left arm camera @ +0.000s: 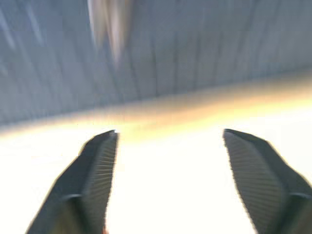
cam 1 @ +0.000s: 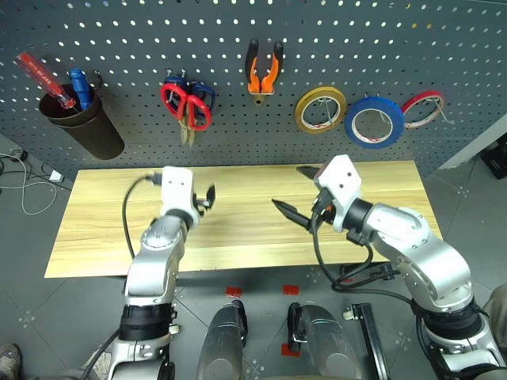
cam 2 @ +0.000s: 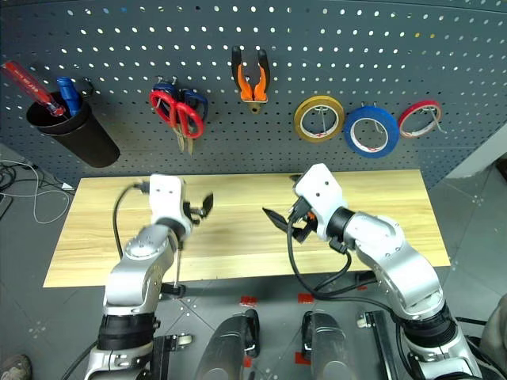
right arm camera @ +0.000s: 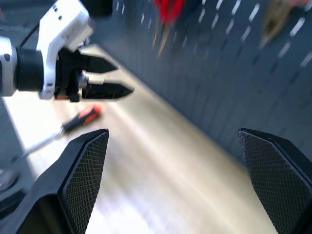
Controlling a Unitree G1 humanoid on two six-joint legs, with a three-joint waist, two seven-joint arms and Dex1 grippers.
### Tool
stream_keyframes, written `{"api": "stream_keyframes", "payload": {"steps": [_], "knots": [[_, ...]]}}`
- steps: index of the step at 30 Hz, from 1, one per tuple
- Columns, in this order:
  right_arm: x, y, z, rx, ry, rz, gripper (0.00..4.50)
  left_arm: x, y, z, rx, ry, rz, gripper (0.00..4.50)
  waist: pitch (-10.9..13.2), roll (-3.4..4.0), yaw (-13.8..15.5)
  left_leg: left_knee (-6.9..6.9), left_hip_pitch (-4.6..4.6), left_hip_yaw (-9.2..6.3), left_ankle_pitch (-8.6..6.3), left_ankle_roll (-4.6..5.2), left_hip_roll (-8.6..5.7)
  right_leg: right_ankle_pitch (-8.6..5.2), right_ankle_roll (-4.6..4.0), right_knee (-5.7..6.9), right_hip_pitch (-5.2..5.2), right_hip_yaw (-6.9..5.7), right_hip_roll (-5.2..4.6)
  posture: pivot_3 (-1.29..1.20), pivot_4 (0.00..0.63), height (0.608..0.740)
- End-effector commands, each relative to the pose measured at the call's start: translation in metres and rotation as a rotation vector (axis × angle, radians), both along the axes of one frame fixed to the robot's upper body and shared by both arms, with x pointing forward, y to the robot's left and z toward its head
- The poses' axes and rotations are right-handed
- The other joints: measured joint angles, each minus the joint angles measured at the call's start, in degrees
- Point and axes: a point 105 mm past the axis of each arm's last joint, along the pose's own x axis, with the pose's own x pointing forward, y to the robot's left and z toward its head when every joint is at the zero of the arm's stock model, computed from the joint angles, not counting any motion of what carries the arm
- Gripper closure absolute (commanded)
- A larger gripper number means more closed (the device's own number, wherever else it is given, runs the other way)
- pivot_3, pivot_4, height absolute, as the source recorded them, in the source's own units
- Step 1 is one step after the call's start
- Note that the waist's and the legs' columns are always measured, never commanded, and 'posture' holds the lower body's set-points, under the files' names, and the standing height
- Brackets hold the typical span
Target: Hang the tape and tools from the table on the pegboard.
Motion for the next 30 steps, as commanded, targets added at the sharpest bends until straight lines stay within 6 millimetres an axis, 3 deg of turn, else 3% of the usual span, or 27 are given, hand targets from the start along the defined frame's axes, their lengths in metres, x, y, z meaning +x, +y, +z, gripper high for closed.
{"api": "stream_keyframes", "payload": {"steps": [1, 7, 10, 15, 21, 24, 30], "knots": [[-0.012, 0.011, -0.002, 0.036, 0.087, -0.028, 0.0, -0.014, 0.026, -0.008, -0.03, 0.084, 0.022, 0.04, 0.0, -0.01, -0.4, 0.01, 0.0, -0.02, 0.01, -0.01, 0.04, 0.0, -0.01, 0.03, -0.01, -0.02, 0.02, -0.06, 0.305, 0.74], [-0.022, 0.032, 0.003, 0.051, 0.15, 0.035, 0.0, -0.017, 0.057, -0.009, -0.023, 0.175, 0.055, 0.04, 0.0, -0.02, -0.2, 0.04, 0.01, -0.09, 0.01, -0.02, -0.02, 0.0, 0.14, 0.1, 0.0, -0.02, -0.02, -0.04, 0.333, 0.74], [-0.024, 0.04, 0.004, 0.045, 0.162, 0.067, 0.0, -0.014, 0.059, -0.018, -0.058, 0.243, 0.054, 0.04, 0.0, -0.01, 0.2, 0.04, 0.03, -0.07, -0.01, 0.02, -0.04, 0.01, 0.17, 0.09, 0.0, 0.02, -0.04, -0.03, 0.34, 0.74], [-0.024, 0.05, 0.012, 0.041, 0.151, 0.117, 0.0, -0.01, 0.057, -0.053, -0.084, 0.396, 0.0, 0.04, 0.0, -0.02, 0.5, 0.0, 0.03, -0.05, 0.02, -0.02, -0.04, 0.09, -0.03, 0.06, -0.04, 0.02, -0.02, -0.03, 0.344, 0.74], [-0.025, 0.055, 0.019, 0.002, 0.127, 0.196, 0.0, -0.001, 0.069, -0.058, -0.087, 0.432, 0.044, 0.04, 0.1, -0.04, 0.4, -0.03, 0.01, 0.0, 0.01, -0.02, -0.03, 0.05, -0.05, 0.02, -0.08, 0.07, -0.02, -0.04, 0.341, 0.74], [-0.024, 0.053, 0.019, -0.007, 0.119, 0.195, 0.0, 0.004, 0.068, -0.055, -0.063, 0.421, 0.021, 0.6, 0.1, -0.04, 0.4, -0.04, 0.02, 0.02, 0.01, -0.01, -0.04, 0.05, -0.05, 0.0, -0.08, 0.1, -0.03, -0.04, 0.33, 0.74], [-0.023, 0.047, 0.017, -0.024, 0.107, 0.185, 0.0, 0.006, 0.064, -0.045, -0.013, 0.356, -0.033, 2.49, 0.1, -0.04, 0.4, -0.04, 0.01, 0.03, 0.01, -0.02, -0.03, 0.05, -0.06, 0.0, -0.08, 0.09, -0.04, -0.05, 0.313, 0.74]]}}
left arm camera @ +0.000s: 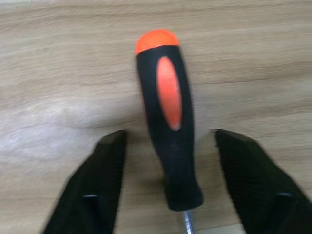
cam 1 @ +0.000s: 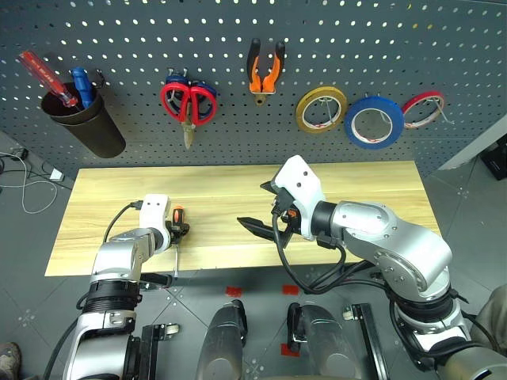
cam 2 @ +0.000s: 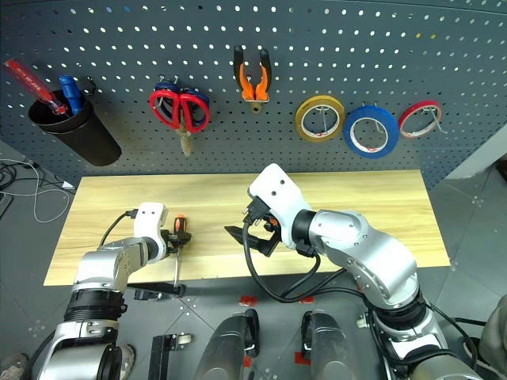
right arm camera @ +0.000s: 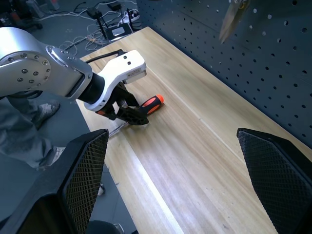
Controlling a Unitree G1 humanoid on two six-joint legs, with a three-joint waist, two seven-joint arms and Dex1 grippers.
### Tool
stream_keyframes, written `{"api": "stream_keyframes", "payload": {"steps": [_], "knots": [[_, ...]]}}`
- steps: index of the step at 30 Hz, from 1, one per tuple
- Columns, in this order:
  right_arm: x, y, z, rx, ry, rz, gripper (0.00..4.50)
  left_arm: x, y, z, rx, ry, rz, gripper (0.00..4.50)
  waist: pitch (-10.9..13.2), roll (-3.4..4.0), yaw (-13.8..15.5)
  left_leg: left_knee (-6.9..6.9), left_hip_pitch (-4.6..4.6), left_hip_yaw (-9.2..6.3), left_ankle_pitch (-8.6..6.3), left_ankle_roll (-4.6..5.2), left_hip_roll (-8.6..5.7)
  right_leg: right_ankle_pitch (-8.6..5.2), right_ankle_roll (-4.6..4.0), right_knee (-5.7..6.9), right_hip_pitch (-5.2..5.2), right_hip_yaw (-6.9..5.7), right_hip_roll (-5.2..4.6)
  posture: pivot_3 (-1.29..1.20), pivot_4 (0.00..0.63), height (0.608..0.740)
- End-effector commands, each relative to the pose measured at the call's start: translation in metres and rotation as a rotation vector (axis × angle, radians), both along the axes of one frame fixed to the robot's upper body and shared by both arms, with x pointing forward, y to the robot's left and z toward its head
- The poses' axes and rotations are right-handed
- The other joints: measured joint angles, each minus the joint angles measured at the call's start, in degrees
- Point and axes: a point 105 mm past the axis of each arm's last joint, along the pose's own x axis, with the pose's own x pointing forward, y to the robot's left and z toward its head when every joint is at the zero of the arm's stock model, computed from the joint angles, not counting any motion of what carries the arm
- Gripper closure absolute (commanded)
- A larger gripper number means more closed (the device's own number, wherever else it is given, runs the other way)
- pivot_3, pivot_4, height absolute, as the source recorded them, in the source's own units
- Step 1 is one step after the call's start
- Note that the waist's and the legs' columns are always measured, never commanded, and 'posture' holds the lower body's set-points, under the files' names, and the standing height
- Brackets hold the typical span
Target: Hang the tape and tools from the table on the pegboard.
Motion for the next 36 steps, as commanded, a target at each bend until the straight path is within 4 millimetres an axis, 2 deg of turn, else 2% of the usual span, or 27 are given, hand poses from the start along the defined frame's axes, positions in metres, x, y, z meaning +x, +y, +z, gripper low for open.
{"api": "stream_keyframes", "payload": {"steps": [1, 4, 9, 12, 14, 15, 16, 20, 23, 25, 32, 36], "knots": [[-0.007, 0.001, 0.006, 0.012, -0.047, 0.035, 0.0, 0.0, 0.001, 0.01, 0.039, -0.06, -0.04, 2.84, 0.0, 0.0, 0.0, 0.0, 0.0, 0.01, 0.0, 0.0, 0.0, 0.0, 0.0, 0.0, 0.0, 0.0, 0.0, -0.05, 0.313, 0.74], [-0.01, -0.004, 0.002, -0.014, -0.081, 0.039, 0.0, -0.002, -0.003, 0.024, 0.04, -0.128, -0.096, 3.74, 0.0, -0.01, 0.0, -0.03, -0.03, 0.0, 0.0, -0.01, 0.01, 0.0, 0.0, 0.0, -0.04, -0.02, 0.0, -0.04, 0.299, 0.74], [-0.018, -0.003, 0.01, 0.039, -0.191, 0.061, 0.0, -0.012, 0.001, 0.067, 0.129, -0.394, -0.097, 3.76, 0.0, -0.01, -0.2, -0.03, -0.13, 0.0, 0.01, -0.01, 0.01, 0.0, 0.0, -0.04, -0.12, -0.01, -0.01, -0.02, 0.281, 0.74], [-0.021, -0.002, 0.017, 0.111, -0.195, 0.074, 0.0, -0.026, -0.008, 0.116, 0.23, -0.682, -0.112, 3.76, 0.0, -0.04, 0.0, -0.03, -0.14, -0.01, 0.01, -0.02, 0.02, 0.0, 0.0, -0.03, -0.13, -0.04, 0.0, 0.0, 0.274, 0.74], [-0.022, -0.003, 0.031, 0.195, -0.203, 0.089, 0.0, -0.043, -0.01, 0.16, 0.303, -0.903, -0.047, 3.76, 0.0, -0.06, 0.2, -0.03, -0.17, -0.03, 0.01, -0.02, 0.03, 0.0, 0.0, -0.04, -0.12, -0.07, -0.01, 0.03, 0.262, 0.74], [-0.022, -0.004, 0.037, 0.223, -0.207, 0.093, 0.0, -0.05, -0.009, 0.175, 0.331, -0.97, -0.006, 3.76, -0.1, -0.11, 0.3, -0.01, -0.19, -0.03, 0.01, -0.01, 0.01, 0.01, 0.0, -0.03, -0.12, -0.07, -0.03, 0.04, 0.259, 0.74], [-0.022, -0.004, 0.041, 0.242, -0.208, 0.102, 0.0, -0.055, -0.006, 0.189, 0.337, -1.024, 0.034, 3.76, -0.1, -0.16, 0.4, 0.03, -0.24, -0.08, 0.01, -0.01, 0.01, 0.02, 0.0, -0.04, -0.13, -0.12, -0.02, 0.04, 0.257, 0.74], [-0.022, -0.005, 0.046, 0.249, -0.218, 0.127, 0.0, -0.059, -0.004, 0.215, 0.34, -1.115, 0.083, 3.76, -0.4, -0.21, 0.7, 0.04, -0.23, -0.11, 0.0, 0.0, -0.01, 0.04, 0.03, 0.03, -0.09, -0.18, -0.02, 0.05, 0.25, 0.74], [-0.019, -0.005, 0.051, 0.259, -0.228, 0.118, 0.0, -0.056, -0.001, 0.269, 0.329, -1.269, 0.091, 3.76, -0.5, -0.34, 1.1, 0.04, -0.25, -0.18, 0.01, 0.0, 0.0, 0.04, 0.03, 0.06, -0.11, -0.27, 0.01, 0.06, 0.247, 0.74], [-0.017, -0.005, 0.051, 0.265, -0.223, 0.11, 0.0, -0.053, 0.006, 0.297, 0.32, -1.334, 0.11, 3.76, -0.6, -0.5, 1.6, 0.06, -0.29, -0.28, 0.04, -0.04, 0.02, 0.04, 0.03, 0.08, -0.11, -0.37, 0.04, 0.06, 0.245, 0.74], [-0.014, -0.007, 0.045, 0.24, -0.21, 0.099, 0.0, -0.043, 0.034, 0.351, 0.186, -1.431, 0.207, 3.76, -0.9, -0.62, 1.7, 0.06, -0.27, -0.22, 0.05, -0.06, -0.04, 0.03, 0.02, -0.01, -0.07, -0.35, -0.01, 0.04, 0.236, 0.74], [-0.013, -0.007, 0.047, 0.241, -0.22, 0.1, 0.0, -0.041, 0.048, 0.364, 0.241, -1.456, 0.217, 3.76, -0.9, -0.65, 1.4, 0.08, -0.3, -0.21, 0.06, -0.07, -0.02, 0.03, 0.02, -0.03, -0.09, -0.36, 0.02, 0.04, 0.234, 0.74]]}}
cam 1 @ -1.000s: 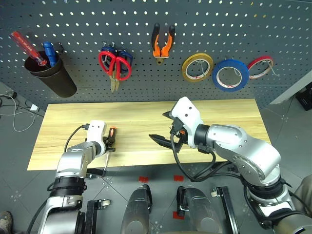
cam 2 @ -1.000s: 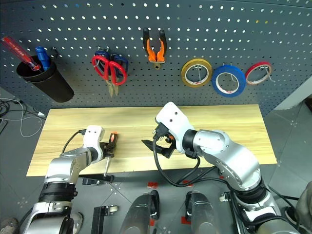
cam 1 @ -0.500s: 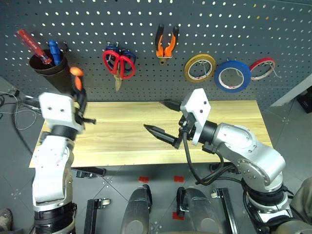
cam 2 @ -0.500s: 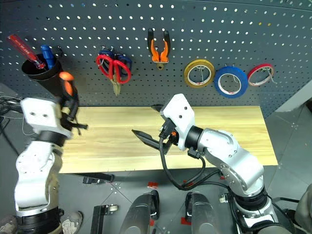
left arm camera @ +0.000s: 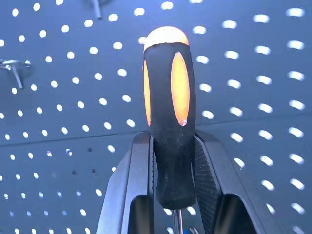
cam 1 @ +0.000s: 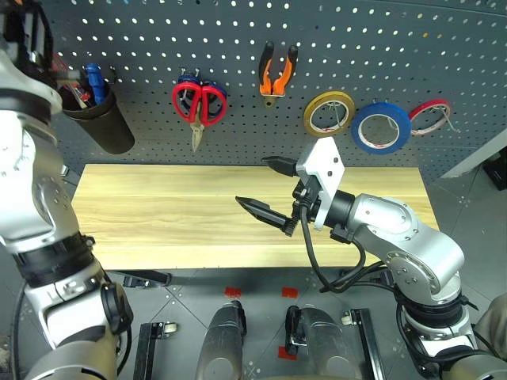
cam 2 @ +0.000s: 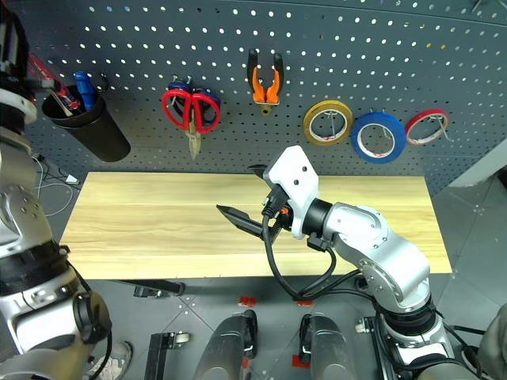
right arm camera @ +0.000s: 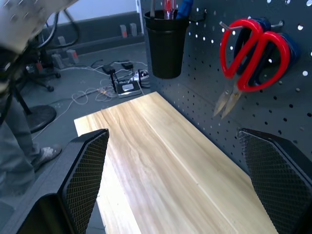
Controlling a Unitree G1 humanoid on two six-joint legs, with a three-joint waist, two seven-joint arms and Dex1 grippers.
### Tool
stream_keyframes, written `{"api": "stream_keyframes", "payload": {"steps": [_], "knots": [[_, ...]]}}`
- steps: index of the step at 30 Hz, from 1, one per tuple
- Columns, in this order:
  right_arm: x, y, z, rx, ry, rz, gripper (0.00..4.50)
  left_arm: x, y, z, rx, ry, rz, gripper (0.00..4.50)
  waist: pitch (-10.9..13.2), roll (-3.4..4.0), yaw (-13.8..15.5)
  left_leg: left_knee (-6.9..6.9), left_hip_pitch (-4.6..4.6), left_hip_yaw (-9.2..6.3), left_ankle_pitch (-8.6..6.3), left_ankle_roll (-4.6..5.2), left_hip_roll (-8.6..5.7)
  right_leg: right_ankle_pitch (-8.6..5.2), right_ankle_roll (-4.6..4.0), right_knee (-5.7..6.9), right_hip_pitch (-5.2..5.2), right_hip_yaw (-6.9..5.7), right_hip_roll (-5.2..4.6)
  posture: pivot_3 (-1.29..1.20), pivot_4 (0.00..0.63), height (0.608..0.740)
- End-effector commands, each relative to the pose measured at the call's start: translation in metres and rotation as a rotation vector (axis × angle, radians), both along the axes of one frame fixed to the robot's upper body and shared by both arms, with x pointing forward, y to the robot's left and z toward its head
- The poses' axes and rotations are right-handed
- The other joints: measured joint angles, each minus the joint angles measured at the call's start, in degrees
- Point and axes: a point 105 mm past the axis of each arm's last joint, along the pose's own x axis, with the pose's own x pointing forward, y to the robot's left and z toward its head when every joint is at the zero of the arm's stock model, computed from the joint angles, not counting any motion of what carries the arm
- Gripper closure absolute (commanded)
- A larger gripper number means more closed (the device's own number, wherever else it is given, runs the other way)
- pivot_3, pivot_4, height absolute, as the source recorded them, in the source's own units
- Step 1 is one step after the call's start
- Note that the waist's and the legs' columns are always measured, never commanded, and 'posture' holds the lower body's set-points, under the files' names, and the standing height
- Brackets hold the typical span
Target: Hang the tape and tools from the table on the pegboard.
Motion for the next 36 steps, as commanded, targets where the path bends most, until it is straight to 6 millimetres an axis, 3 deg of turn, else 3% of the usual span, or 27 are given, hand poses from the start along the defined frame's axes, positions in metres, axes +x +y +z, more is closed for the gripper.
{"api": "stream_keyframes", "payload": {"steps": [1, 7, 11, 14, 17, 21, 22, 26, 31, 36], "knots": [[-0.006, 0.002, 0.012, 0.026, -0.059, 0.025, 0.0, -0.012, 0.015, 0.021, 0.047, -0.094, 0.052, 3.76, 0.0, -0.01, -0.2, 0.0, 0.01, 0.03, 0.0, 0.0, -0.01, 0.0, 0.0, 0.0, 0.0, 0.03, 0.0, 0.04, 0.231, 0.74], [-0.007, 0.008, 0.018, 0.033, -0.078, 0.045, 0.0, 0.004, 0.017, 0.011, 0.067, -0.08, 0.05, 3.76, -0.1, -0.08, 0.0, 0.07, 0.02, -0.01, 0.04, -0.03, 0.0, 0.0, -0.01, 0.07, 0.01, -0.02, 0.0, 0.03, 0.232, 0.74], [-0.008, 0.011, 0.02, 0.037, -0.089, 0.059, 0.0, 0.019, 0.023, -0.019, 0.055, -0.006, 0.068, 3.76, -0.1, -0.16, 0.0, 0.09, 0.02, 0.01, 0.05, -0.02, -0.02, 0.01, -0.01, 0.07, 0.01, 0.01, -0.02, 0.03, 0.232, 0.74], [-0.01, 0.012, 0.021, 0.042, -0.089, 0.066, 0.0, 0.029, 0.016, -0.035, 0.009, 0.028, 0.017, 2.77, -0.1, -0.18, 0.0, 0.1, 0.02, -0.01, 0.05, -0.01, 0.0, 0.01, -0.02, 0.1, 0.01, -0.02, -0.01, 0.03, 0.232, 0.74], [-0.01, 0.012, 0.02, 0.041, -0.087, 0.068, 0.0, 0.029, 0.005, -0.031, 0.02, 0.016, -0.03, 1.86, -0.2, -0.26, 0.0, 0.14, 0.0, -0.04, 0.06, -0.01, 0.01, 0.01, -0.02, 0.11, 0.01, -0.06, -0.01, 0.02, 0.236, 0.74], [-0.012, 0.01, 0.019, 0.047, -0.084, 0.063, 0.0, 0.011, -0.016, -0.025, 0.122, -0.035, -0.055, 0.62, -0.2, -0.28, -0.1, 0.15, 0.0, -0.02, 0.06, -0.01, -0.01, 0.01, -0.02, 0.09, 0.02, -0.02, -0.03, 0.02, 0.235, 0.74], [-0.012, 0.009, 0.018, 0.056, -0.08, 0.061, 0.0, 0.006, -0.028, -0.029, 0.16, -0.021, -0.085, 0.62, -0.2, -0.28, -0.3, 0.15, 0.0, -0.02, 0.06, -0.01, -0.01, 0.02, -0.02, 0.1, 0.02, -0.01, -0.03, 0.02, 0.235, 0.74], [-0.012, -0.004, 0.008, 0.087, -0.04, 0.041, 0.0, -0.005, -0.058, -0.068, 0.164, 0.125, -0.177, 0.62, -0.7, -0.2, -0.3, 0.06, 0.02, -0.04, 0.06, -0.01, 0.0, 0.01, -0.03, 0.05, 0.05, -0.01, -0.02, 0.04, 0.227, 0.74], [-0.007, -0.021, -0.023, 0.047, 0.032, -0.023, 0.0, -0.01, -0.055, -0.132, -0.081, 0.393, -0.164, 0.62, -1.0, -0.25, -0.1, 0.14, 0.29, -0.15, 0.06, 0.01, 0.01, 0.01, -0.03, 0.12, 0.39, -0.04, -0.01, 0.06, 0.217, 0.74], [0.017, -0.038, -0.057, 0.024, 0.064, -0.21, 0.0, -0.016, -0.062, -0.174, -0.099, 0.617, -0.122, 0.62, -1.6, -0.27, 0.1, 0.11, 0.45, -0.34, 0.18, -0.12, 0.0, 0.11, -0.16, 0.21, 0.54, -0.12, 0.05, 0.07, 0.199, 0.74]]}}
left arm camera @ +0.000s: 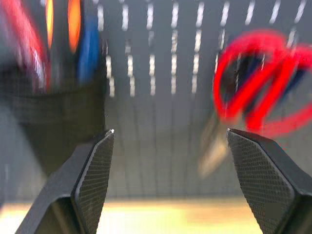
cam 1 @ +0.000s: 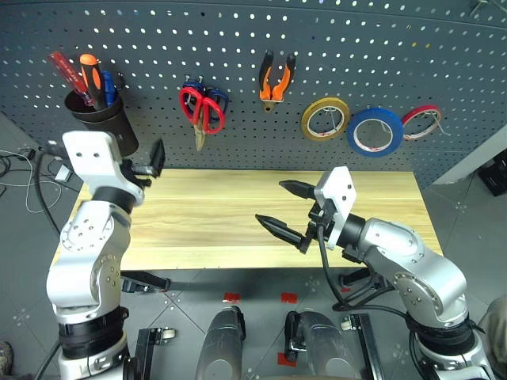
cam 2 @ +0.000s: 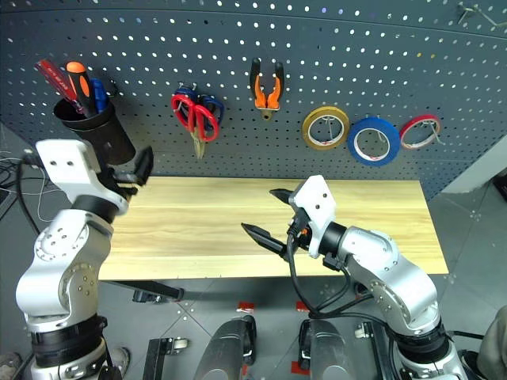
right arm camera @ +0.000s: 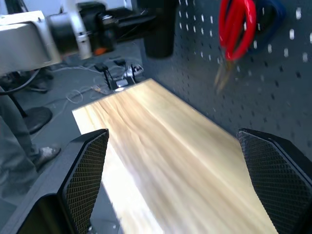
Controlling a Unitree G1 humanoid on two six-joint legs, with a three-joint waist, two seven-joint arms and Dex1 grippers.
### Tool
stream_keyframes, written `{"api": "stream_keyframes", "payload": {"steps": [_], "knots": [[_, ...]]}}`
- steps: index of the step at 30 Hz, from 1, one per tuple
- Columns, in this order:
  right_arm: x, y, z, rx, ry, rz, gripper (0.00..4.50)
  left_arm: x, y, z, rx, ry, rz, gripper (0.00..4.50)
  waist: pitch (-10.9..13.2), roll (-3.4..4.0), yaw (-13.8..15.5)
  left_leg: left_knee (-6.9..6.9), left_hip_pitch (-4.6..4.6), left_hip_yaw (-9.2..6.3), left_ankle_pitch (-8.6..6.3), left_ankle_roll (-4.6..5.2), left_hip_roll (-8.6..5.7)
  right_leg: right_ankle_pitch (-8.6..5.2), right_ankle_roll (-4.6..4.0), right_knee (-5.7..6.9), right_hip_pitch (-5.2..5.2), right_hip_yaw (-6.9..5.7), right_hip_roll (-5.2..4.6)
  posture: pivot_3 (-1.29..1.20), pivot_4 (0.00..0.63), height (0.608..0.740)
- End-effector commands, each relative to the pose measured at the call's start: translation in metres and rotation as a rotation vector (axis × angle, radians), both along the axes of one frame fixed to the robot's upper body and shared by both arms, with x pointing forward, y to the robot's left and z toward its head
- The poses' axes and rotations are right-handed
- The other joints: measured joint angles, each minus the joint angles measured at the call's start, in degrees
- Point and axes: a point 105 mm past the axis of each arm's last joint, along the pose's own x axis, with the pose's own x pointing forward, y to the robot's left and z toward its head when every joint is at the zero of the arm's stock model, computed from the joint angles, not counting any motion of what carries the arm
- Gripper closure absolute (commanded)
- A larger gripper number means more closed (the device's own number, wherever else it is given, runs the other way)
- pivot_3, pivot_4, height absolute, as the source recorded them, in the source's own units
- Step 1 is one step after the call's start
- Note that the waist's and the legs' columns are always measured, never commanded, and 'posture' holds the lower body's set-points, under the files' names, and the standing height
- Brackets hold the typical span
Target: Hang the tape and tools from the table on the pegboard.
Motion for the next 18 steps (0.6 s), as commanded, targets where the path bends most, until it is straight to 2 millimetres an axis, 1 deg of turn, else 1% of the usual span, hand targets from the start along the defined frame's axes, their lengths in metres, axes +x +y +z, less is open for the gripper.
{"api": "stream_keyframes", "payload": {"steps": [1, 3, 5, 7, 9, 11, 12, 13, 16, 18], "knots": [[0.019, -0.011, -0.01, 0.016, -0.04, -0.148, 0.0, -0.008, -0.005, -0.005, 0.02, 0.035, 0.011, 0.62, -0.5, 0.07, 0.0, 0.0, 0.01, -0.01, 0.01, -0.01, 0.0, 0.0, 0.0, 0.03, 0.0, 0.0, 0.0, 0.06, 0.195, 0.74], [0.036, -0.021, -0.017, 0.057, -0.046, -0.28, 0.0, -0.007, -0.004, -0.013, 0.008, 0.053, 0.02, 0.62, -1.2, 0.05, 0.1, -0.02, 0.04, -0.01, 0.07, -0.05, -0.01, 0.01, -0.01, 0.06, 0.0, 0.01, 0.0, 0.06, 0.186, 0.74], [0.06, -0.04, -0.026, 0.059, -0.08, -0.495, 0.0, -0.006, -0.003, -0.022, -0.055, 0.069, 0.023, 0.62, -1.7, 0.04, 0.1, -0.04, 0.12, 0.0, 0.1, -0.11, -0.02, 0.02, -0.03, 0.11, 0.03, 0.04, 0.01, 0.06, 0.172, 0.74], [0.072, -0.053, -0.036, 0.056, -0.08, -0.624, 0.0, -0.005, -0.003, -0.026, -0.091, 0.068, 0.025, 0.62, -2.4, 0.04, 0.1, -0.04, 0.13, 0.01, 0.13, -0.13, -0.02, 0.02, -0.04, 0.14, 0.03, 0.04, 0.01, 0.06, 0.162, 0.74], [0.078, -0.062, -0.046, 0.075, -0.056, -0.68, 0.0, -0.003, -0.004, -0.03, -0.089, 0.069, 0.019, 0.62, -2.9, 0.05, 0.1, -0.04, 0.13, 0.03, 0.14, -0.15, -0.04, 0.03, -0.05, 0.17, 0.02, 0.06, 0.01, 0.06, 0.147, 0.74], [0.082, -0.081, -0.07, 0.087, -0.004, -0.76, 0.0, 0.0, -0.004, -0.039, -0.12, 0.072, 0.0, 0.62, -3.9, 0.12, 0.1, -0.06, 0.16, 0.04, 0.14, -0.14, -0.04, 0.03, -0.05, 0.16, 0.02, 0.08, 0.02, 0.06, 0.119, 0.74], [0.082, -0.092, -0.081, 0.09, 0.015, -0.799, 0.0, 0.001, -0.003, -0.048, -0.129, 0.085, 0.001, 0.62, -4.5, 0.11, 0.1, -0.07, 0.17, 0.07, 0.14, -0.14, -0.05, 0.03, -0.06, 0.16, 0.02, 0.09, 0.02, 0.06, 0.111, 0.74], [0.082, -0.098, -0.088, 0.093, 0.024, -0.822, 0.0, 0.001, -0.002, -0.054, -0.134, 0.094, 0.002, 0.62, -5.1, 0.13, 0.1, -0.09, 0.19, 0.11, 0.14, -0.14, -0.05, 0.02, -0.06, 0.13, 0.03, 0.12, 0.03, 0.06, 0.111, 0.74], [0.081, -0.109, -0.102, 0.054, 0.016, -0.831, 0.0, 0.004, -0.001, -0.071, -0.123, 0.123, 0.014, 0.62, -6.0, 0.09, 0.0, -0.16, 0.38, 0.34, 0.12, -0.12, -0.03, 0.02, -0.06, 0.06, 0.09, 0.33, 0.07, 0.07, 0.081, 0.74], [0.08, -0.112, -0.108, 0.033, 0.014, -0.826, 0.0, 0.005, -0.002, -0.076, -0.12, 0.122, 0.003, 0.62, -6.2, 0.09, 0.0, -0.16, 0.43, 0.41, 0.11, -0.1, -0.02, 0.04, -0.08, 0.09, 0.07, 0.45, 0.1, 0.07, 0.074, 0.74]]}}
